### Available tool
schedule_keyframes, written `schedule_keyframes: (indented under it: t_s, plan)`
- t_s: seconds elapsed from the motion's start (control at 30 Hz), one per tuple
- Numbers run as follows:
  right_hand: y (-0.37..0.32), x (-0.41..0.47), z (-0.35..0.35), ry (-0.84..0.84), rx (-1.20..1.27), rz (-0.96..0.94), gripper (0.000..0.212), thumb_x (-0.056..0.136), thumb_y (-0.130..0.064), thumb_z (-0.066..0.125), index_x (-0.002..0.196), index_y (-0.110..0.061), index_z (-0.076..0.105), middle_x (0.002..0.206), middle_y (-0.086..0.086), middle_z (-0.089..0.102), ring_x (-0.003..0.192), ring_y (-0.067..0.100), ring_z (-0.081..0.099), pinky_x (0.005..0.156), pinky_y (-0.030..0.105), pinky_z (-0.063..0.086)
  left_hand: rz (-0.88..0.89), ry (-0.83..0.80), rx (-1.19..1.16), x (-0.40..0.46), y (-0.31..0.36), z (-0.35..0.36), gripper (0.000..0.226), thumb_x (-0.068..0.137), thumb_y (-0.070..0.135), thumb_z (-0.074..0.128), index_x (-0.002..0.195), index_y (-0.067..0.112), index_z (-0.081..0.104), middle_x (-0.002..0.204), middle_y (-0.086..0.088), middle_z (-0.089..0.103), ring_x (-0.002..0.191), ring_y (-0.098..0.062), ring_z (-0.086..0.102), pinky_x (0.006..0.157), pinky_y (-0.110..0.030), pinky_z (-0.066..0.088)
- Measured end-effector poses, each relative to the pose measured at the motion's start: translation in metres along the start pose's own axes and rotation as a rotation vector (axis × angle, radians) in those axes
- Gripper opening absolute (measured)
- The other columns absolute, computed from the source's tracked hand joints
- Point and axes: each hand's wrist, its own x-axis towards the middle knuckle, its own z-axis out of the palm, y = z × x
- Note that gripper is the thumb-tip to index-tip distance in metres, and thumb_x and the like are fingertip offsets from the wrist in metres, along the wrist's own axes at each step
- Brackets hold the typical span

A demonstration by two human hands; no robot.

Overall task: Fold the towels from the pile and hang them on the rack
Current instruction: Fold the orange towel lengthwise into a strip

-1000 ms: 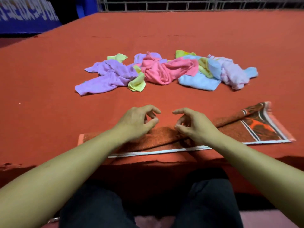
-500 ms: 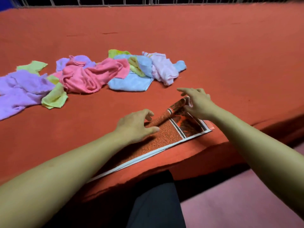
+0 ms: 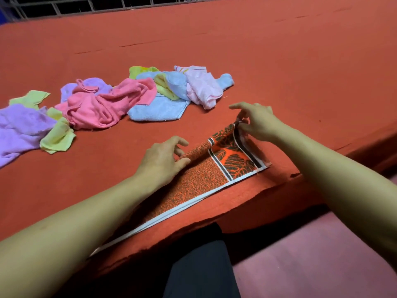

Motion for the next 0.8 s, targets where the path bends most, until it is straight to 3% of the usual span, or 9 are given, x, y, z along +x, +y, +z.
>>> schedule_keyframes:
  t_s: [0.1, 0.17, 0.3, 0.47, 0.63, 0.7, 0.8]
  plan:
    - [0.011, -0.027, -0.005, 0.049, 0.016, -0.023, 0.053, 0.081, -0.014, 0.063, 0.130, -0.034, 0.054, 0.098, -0.014, 0.068, 0.095, 0.019, 0.053, 0.092, 0.042, 0.037, 0.035, -0.035, -0.002, -0.012, 0.007, 0.002, 0.035, 0.079, 0.030, 0.079, 0.109, 0.035, 0.061, 0.083, 0.021, 0.066, 0.068, 0.004, 0.059, 0.078, -0.024, 0.046]
    - [0.019, -0.047, -0.003, 0.062, 0.017, -0.039, 0.052, 0.080, -0.015, 0.066, 0.127, -0.034, 0.056, 0.090, -0.019, 0.066, 0.087, 0.014, 0.049, 0.090, 0.045, 0.042, 0.073, -0.054, 0.021, -0.022, 0.013, 0.006, 0.036, 0.079, 0.029, 0.079, 0.111, 0.033, 0.062, 0.087, 0.019, 0.068, 0.071, -0.002, 0.062, 0.079, -0.023, 0.047]
    - [0.030, -0.080, 0.000, 0.038, 0.007, -0.060, 0.055, 0.079, -0.015, 0.069, 0.130, -0.031, 0.055, 0.087, -0.023, 0.062, 0.088, 0.017, 0.049, 0.087, 0.046, 0.044, 0.134, -0.104, 0.087, -0.035, 0.021, 0.016, 0.039, 0.081, 0.029, 0.078, 0.116, 0.030, 0.062, 0.097, 0.013, 0.073, 0.088, -0.013, 0.067, 0.085, -0.027, 0.049]
    - [0.033, -0.099, 0.004, 0.039, -0.042, -0.101, 0.056, 0.078, -0.019, 0.072, 0.131, -0.030, 0.055, 0.090, -0.022, 0.063, 0.087, 0.013, 0.046, 0.086, 0.041, 0.044, 0.175, -0.127, 0.127, -0.042, 0.020, 0.022, 0.039, 0.082, 0.031, 0.077, 0.117, 0.032, 0.061, 0.099, 0.012, 0.074, 0.092, -0.015, 0.069, 0.085, -0.026, 0.049]
    - [0.030, -0.111, 0.008, 0.006, -0.205, -0.139, 0.053, 0.080, -0.048, 0.047, 0.132, -0.038, 0.053, 0.090, -0.014, 0.068, 0.089, 0.018, 0.053, 0.081, 0.038, 0.044, 0.208, -0.144, 0.146, -0.049, 0.018, 0.026, 0.030, 0.085, 0.047, 0.067, 0.112, 0.038, 0.058, 0.095, 0.017, 0.073, 0.086, -0.015, 0.069, 0.083, -0.032, 0.053]
    - [0.025, -0.110, 0.010, 0.069, -0.255, -0.126, 0.046, 0.088, -0.054, 0.038, 0.127, -0.036, 0.057, 0.086, -0.009, 0.069, 0.087, 0.021, 0.056, 0.078, 0.040, 0.045, 0.232, -0.115, 0.124, -0.051, 0.017, 0.027, 0.025, 0.088, 0.050, 0.062, 0.109, 0.037, 0.060, 0.092, 0.014, 0.073, 0.085, -0.016, 0.068, 0.081, -0.033, 0.053]
    - [0.009, -0.097, 0.013, 0.261, -0.256, -0.171, 0.031, 0.096, -0.042, 0.046, 0.115, -0.028, 0.066, 0.092, -0.003, 0.071, 0.083, 0.027, 0.056, 0.074, 0.039, 0.046, 0.308, -0.008, 0.085, -0.043, 0.018, 0.027, 0.017, 0.095, 0.035, 0.057, 0.107, 0.027, 0.066, 0.099, 0.007, 0.069, 0.090, -0.018, 0.058, 0.087, -0.036, 0.047]
